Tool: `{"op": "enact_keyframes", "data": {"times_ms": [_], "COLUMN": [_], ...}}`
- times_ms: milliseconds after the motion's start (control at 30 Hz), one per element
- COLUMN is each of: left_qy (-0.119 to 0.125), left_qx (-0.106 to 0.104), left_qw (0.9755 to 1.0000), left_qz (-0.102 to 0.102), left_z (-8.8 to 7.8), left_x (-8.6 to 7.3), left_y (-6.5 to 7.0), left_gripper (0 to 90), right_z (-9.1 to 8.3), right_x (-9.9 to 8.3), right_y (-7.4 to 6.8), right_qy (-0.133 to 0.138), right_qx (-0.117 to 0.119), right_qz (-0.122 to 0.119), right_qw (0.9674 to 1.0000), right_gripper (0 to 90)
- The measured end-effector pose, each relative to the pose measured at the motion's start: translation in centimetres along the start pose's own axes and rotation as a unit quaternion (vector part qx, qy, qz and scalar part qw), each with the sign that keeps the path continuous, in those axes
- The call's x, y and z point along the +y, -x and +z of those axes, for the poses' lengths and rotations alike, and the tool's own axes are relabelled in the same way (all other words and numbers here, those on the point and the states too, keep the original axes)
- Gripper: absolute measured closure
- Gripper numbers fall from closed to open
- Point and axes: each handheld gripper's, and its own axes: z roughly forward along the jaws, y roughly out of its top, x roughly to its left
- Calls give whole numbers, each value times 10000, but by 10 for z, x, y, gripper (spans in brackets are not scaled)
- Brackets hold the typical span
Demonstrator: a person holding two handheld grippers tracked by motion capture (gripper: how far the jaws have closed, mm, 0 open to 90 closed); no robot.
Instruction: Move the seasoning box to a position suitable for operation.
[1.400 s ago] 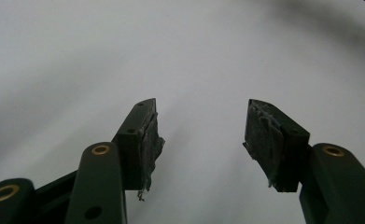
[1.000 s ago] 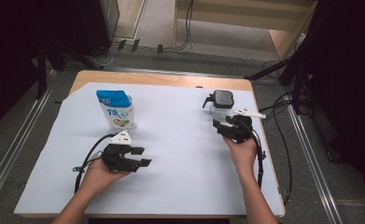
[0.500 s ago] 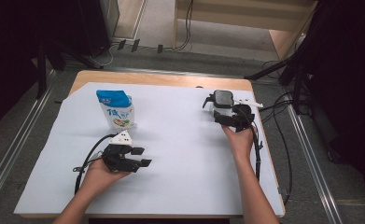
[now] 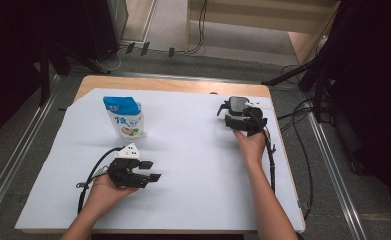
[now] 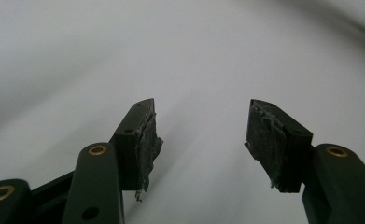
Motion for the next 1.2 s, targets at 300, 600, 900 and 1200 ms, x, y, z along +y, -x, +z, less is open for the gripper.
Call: {"op": "enact_keyframes", "data": {"times_ms": [300,600,900,1200], "left_qy": [77,149,132,127], "left_qx": [129,256,263,231], "left_qw": [9998,9992,9992,9993], "left_qz": [-153,-257,-280,-261], "left_z": [-10,-19,-20,-17], "left_x": [-10,-17,-18,-15], "left_y": [-2,-3,-4,-5], "left_gripper": [433,434,434,434], "right_z": [17,26,27,20], "right_x": [1,3,0,-1], "right_y": [-6,2,3,3], "right_qy": [55,152,245,385], "right_qx": [-196,-116,-124,-232], "right_qz": [-54,175,140,-57], "right_qw": [9998,9997,9995,9990], "right_gripper": [10,81,99,146]}}
